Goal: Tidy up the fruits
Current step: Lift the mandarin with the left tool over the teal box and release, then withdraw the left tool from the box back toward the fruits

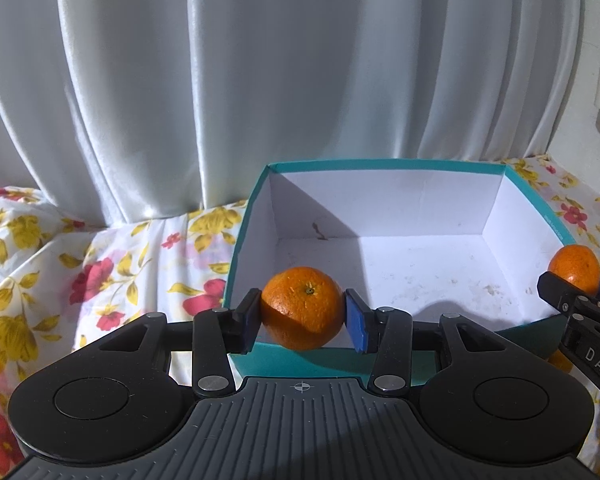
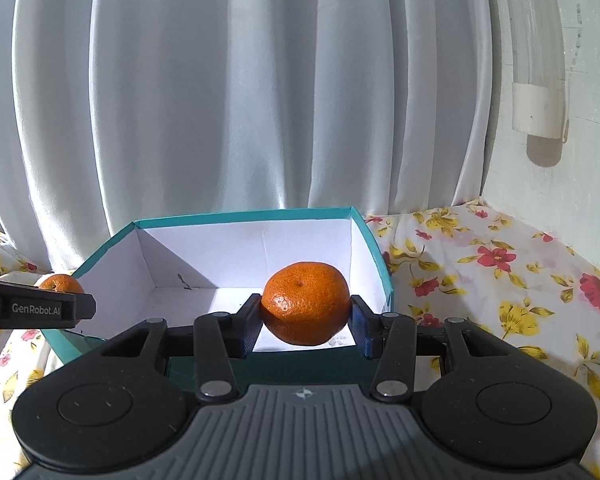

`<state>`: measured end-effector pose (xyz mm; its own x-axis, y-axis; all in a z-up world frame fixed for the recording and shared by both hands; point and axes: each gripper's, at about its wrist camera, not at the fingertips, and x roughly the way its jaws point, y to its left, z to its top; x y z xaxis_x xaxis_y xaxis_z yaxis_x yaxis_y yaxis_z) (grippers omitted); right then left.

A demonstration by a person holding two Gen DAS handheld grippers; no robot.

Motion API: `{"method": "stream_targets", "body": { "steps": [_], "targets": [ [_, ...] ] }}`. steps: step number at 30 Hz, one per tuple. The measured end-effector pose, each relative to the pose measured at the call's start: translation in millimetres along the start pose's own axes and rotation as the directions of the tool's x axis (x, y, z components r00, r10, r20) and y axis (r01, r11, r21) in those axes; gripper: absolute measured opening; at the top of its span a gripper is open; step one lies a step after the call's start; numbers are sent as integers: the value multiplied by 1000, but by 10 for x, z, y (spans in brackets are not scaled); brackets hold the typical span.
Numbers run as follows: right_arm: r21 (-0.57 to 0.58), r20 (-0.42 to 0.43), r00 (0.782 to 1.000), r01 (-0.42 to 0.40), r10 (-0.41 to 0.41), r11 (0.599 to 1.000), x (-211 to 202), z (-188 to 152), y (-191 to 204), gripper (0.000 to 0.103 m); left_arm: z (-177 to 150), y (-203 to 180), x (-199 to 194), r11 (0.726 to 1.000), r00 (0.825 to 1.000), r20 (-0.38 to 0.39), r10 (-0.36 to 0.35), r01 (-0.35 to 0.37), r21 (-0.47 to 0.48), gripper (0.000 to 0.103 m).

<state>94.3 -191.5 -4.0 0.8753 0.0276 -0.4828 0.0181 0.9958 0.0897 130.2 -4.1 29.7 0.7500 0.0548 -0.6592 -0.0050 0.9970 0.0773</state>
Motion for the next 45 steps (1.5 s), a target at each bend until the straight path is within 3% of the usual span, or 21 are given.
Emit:
{"method": "stream_targets", "body": {
  "steps": [20, 22, 24, 27, 34, 42, 45],
  "targets": [
    [-26, -17, 999, 27, -27, 999, 183, -33, 1, 46, -26, -26, 120, 999, 1000, -25, 5, -4, 35, 50],
    [-29, -2, 999, 39, -39, 999, 161, -31, 4, 48, -39, -47, 87, 999, 1000, -4, 15, -15, 49, 61],
    [-24, 16, 999, 47, -46, 999, 122, -23, -5, 53, -54, -71, 25, 997, 999, 36, 23, -25, 66, 71],
    [-19, 45, 998, 50, -49, 999, 44, -15, -16, 66, -52, -95, -42, 997, 998, 57, 14, -18, 79, 72],
    [-17, 64, 997, 50, -49, 999, -79, -11, -31, 69, -81, -98, -122, 997, 998, 57, 6, -10, 73, 71],
    [-54, 111, 993, 42, -35, 998, -307, -96, 15, 82, -253, 0, -395, 999, 996, 88, -16, 12, 53, 72],
    [-69, 167, 986, 32, -20, 997, -468, -192, 36, 101, -437, 64, -546, 998, 994, 99, -41, 36, 58, 72]
  ]
}}
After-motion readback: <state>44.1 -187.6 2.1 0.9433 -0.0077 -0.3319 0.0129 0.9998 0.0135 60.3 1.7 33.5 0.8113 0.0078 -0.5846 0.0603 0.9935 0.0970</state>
